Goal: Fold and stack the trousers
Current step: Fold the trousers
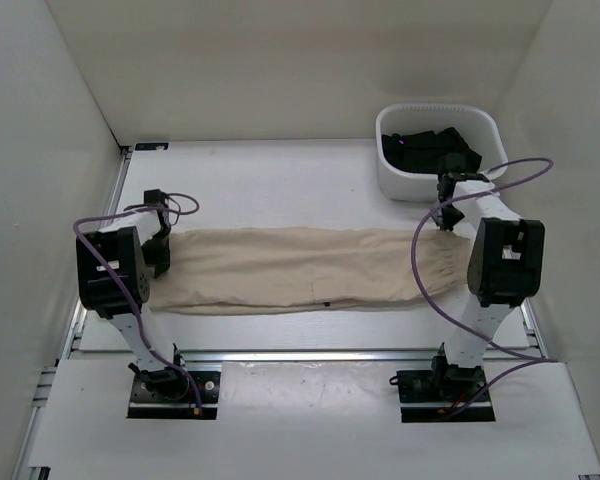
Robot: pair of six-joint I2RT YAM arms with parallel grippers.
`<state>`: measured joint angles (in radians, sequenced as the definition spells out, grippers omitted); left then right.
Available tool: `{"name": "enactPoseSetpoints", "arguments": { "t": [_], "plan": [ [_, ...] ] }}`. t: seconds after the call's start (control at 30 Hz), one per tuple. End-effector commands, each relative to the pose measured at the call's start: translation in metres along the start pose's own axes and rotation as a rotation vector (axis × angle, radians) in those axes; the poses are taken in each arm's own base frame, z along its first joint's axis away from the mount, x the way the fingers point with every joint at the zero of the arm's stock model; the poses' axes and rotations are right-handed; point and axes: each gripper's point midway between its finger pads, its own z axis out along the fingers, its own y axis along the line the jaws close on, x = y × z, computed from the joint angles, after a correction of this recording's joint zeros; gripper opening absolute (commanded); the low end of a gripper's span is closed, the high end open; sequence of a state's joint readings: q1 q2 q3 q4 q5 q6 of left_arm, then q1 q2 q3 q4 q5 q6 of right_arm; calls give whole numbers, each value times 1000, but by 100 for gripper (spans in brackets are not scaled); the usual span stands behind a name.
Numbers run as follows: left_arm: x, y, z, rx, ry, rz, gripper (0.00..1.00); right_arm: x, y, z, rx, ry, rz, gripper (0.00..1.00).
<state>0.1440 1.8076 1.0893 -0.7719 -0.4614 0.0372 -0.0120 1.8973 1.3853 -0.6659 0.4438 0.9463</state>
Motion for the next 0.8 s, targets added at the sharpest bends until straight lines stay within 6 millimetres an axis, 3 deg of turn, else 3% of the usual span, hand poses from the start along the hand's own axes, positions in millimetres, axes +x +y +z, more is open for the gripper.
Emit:
{"name": "enactPoseSetpoints", "arguments": {
  "t": [0.0, 0.03, 0.13, 0.17, 0.2, 0.3, 0.33, 0.43, 0.47, 0.53, 0.57, 0.67, 0.77],
  "plan": [
    [-48, -29, 3, 86, -171, -75, 58, -35, -1, -58, -154, -124, -187, 25],
    [-48, -29, 3, 86, -170, -75, 58, -32, -6, -68, -184, -121, -214, 42],
    [-37, -31, 7, 87, -141, -62, 59, -19, -46, -100, -165, -88, -234, 86],
    [-29, -34, 9, 97, -121, -52, 59, -5, -68, -105, -111, -33, -248, 92],
    [-25, -35, 11, 97, -111, -47, 59, -4, -81, -112, -97, -27, -239, 93],
    [-18, -38, 9, 119, -93, -38, 59, 27, -105, -110, -112, 98, -200, 96],
    [-19, -37, 7, 119, -101, -42, 59, 40, -115, -100, -105, 141, -174, 97],
    [-12, -37, 5, 119, -84, -35, 59, 47, -120, -86, -128, 178, -83, 99],
    [-12, -36, 5, 119, -84, -35, 60, 58, -127, -74, -106, 222, -59, 99],
    [-14, -35, 2, 119, -96, -39, 60, 52, -121, -57, -138, 208, 7, 99],
    [-11, -34, 1, 119, -97, -40, 60, 61, -115, -50, -168, 234, 21, 99],
    [-9, -37, 0, 137, -97, -39, 60, 40, -84, -41, -297, 165, 79, 99],
    [-4, -37, -1, 137, -97, -39, 62, 37, -81, -31, -273, 159, 122, 99]
  ]
}}
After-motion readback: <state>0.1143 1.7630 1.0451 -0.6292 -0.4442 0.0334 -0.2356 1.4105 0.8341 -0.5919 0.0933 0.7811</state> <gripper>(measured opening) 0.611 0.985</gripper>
